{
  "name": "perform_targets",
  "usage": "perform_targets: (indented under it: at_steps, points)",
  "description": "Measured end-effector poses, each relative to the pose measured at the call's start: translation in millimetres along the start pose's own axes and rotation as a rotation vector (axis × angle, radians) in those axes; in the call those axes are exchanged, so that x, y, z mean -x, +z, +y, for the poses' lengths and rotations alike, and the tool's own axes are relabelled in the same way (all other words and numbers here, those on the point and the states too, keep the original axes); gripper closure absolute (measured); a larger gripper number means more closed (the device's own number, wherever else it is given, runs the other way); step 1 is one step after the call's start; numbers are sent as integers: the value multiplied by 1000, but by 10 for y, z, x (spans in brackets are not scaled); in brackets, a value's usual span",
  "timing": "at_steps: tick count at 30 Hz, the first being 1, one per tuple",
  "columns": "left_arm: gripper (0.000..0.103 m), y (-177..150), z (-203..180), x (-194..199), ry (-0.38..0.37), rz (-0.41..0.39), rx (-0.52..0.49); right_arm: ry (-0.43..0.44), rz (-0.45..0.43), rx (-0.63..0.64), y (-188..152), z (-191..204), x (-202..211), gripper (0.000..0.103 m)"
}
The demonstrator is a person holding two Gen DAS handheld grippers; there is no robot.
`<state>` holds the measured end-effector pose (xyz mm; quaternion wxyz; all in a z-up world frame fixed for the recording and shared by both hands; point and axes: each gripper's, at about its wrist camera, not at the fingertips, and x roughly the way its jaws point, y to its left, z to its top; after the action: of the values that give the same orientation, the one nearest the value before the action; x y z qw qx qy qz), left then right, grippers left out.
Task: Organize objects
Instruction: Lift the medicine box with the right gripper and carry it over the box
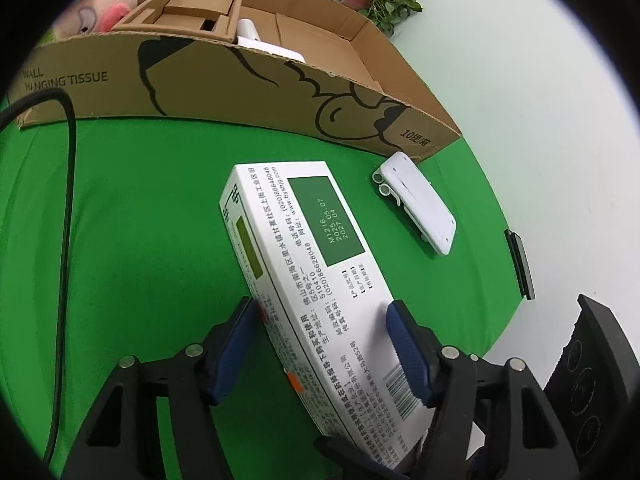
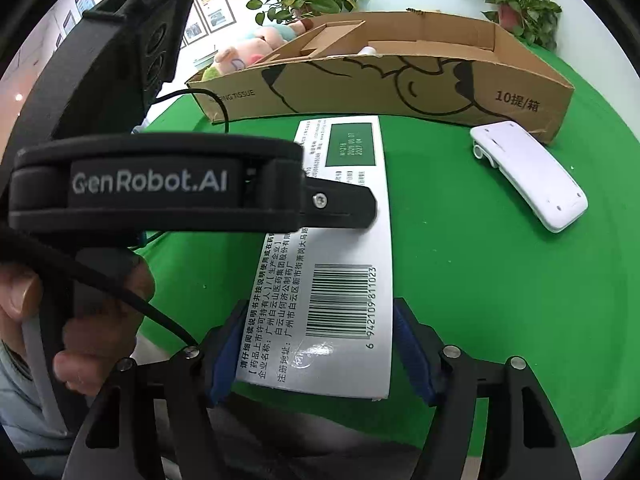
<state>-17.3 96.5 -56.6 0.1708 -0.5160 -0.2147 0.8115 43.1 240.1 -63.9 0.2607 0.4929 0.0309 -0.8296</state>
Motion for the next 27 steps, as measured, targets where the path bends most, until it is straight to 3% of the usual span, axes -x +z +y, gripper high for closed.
perform_targets:
  at_steps: [9, 12, 16, 20, 27]
  points:
    - [63, -27, -61, 88, -36, -15, -21, -76, -4, 23, -5, 79, 33, 38]
    - [65, -20, -116, 108, -42, -22, -40, -103, -21, 21, -19, 96, 71, 39]
    - [65, 5, -140, 140, -50, -32, -51, -118, -44, 16, -33, 110, 152, 39]
    - [63, 44, -42, 94, -64, 2, 3, -60, -51, -37, 15, 18, 174, 39]
    - [43, 53, 81, -3, -52, 35, 55, 49, -16, -101, 55, -115, 67, 40]
